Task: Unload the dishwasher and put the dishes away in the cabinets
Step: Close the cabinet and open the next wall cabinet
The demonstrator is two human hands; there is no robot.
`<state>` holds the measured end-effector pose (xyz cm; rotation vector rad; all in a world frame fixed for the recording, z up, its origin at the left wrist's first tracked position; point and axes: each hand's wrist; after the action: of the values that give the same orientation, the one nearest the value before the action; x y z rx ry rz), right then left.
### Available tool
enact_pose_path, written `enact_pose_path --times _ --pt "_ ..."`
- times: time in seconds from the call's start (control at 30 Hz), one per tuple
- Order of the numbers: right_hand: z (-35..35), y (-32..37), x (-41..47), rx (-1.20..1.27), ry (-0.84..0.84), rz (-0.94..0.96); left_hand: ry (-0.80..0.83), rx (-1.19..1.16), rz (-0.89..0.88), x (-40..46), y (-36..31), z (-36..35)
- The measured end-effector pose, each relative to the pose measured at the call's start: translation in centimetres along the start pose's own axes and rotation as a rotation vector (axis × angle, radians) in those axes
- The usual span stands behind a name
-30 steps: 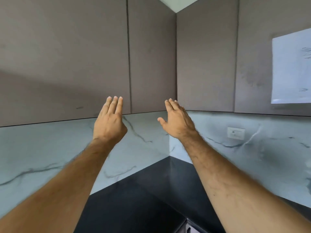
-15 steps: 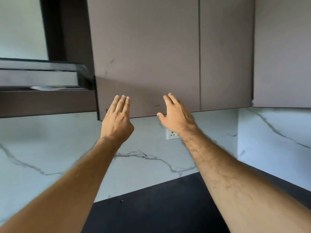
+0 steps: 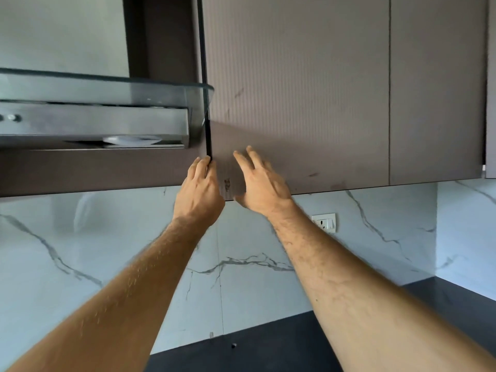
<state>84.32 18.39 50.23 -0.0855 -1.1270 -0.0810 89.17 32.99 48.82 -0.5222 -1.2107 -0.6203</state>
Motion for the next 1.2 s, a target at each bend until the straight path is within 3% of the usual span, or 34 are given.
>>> enact_pose_path --times 0.17,0.53,0.77,1.03,1.2 --pt "-2.5 1.7 0.2 -0.098 -0.028 0.081 -0.07 -0.027 -0.069 0.4 0.8 -1.2" --pt "-4.5 3.2 0.6 -0.268 -0.073 0.034 -0.096 -0.044 -0.021 2.0 2.3 -1.5" --pt "-4.7 4.4 0.1 -0.231 -0.056 0.001 -0.186 -0.326 0.223 0.8 2.3 -1.2" --pt "-0.5 3.9 -2.4 -0.264 -0.107 0.047 -0.235 -0.393 0.311 -2.6 1.5 -1.2" --pt "4.3 2.4 -5.1 -0.21 -0.153 0.067 -0.172 -0.38 0.199 -3.4 -2.0 0.9"
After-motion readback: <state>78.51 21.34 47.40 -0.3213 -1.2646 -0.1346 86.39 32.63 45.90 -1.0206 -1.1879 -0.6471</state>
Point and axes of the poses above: each hand's wrist, its own x-axis towards the middle knuckle, its own z-axis out of the back of the hand, y = z × x, and after that the axes turned 13 degrees about -y, right-handed
